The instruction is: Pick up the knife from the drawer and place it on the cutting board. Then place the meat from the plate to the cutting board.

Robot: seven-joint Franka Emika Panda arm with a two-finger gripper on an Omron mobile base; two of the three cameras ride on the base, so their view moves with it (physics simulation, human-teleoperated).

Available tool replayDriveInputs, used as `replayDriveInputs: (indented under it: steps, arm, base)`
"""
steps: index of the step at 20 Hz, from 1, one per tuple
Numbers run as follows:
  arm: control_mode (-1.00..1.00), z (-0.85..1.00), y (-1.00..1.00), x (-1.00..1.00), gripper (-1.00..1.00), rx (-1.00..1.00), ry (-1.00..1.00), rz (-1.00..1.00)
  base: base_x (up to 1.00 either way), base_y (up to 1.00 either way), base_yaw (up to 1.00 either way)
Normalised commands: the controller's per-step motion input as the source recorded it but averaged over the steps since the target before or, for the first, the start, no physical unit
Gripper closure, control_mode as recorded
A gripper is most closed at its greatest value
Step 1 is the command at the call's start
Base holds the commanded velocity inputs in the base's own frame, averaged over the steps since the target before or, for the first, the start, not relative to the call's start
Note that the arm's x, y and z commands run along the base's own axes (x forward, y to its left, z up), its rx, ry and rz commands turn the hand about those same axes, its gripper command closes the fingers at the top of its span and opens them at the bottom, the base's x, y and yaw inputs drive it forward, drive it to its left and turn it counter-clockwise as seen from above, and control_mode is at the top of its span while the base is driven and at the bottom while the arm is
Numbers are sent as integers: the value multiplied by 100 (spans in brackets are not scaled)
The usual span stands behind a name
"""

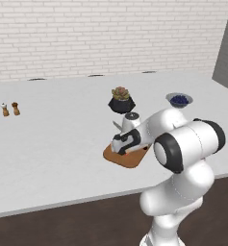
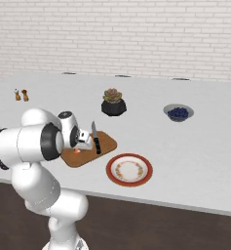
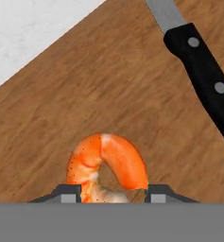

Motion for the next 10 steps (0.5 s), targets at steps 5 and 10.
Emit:
replayDriveInputs:
  steps: [5, 10]
  arm:
    - [-100, 5, 0, 2, -100, 0, 0, 0]
    - [-100, 38, 0, 0, -100, 0, 0, 0]
  base:
    - [0, 0, 0]
    - [0, 0, 0]
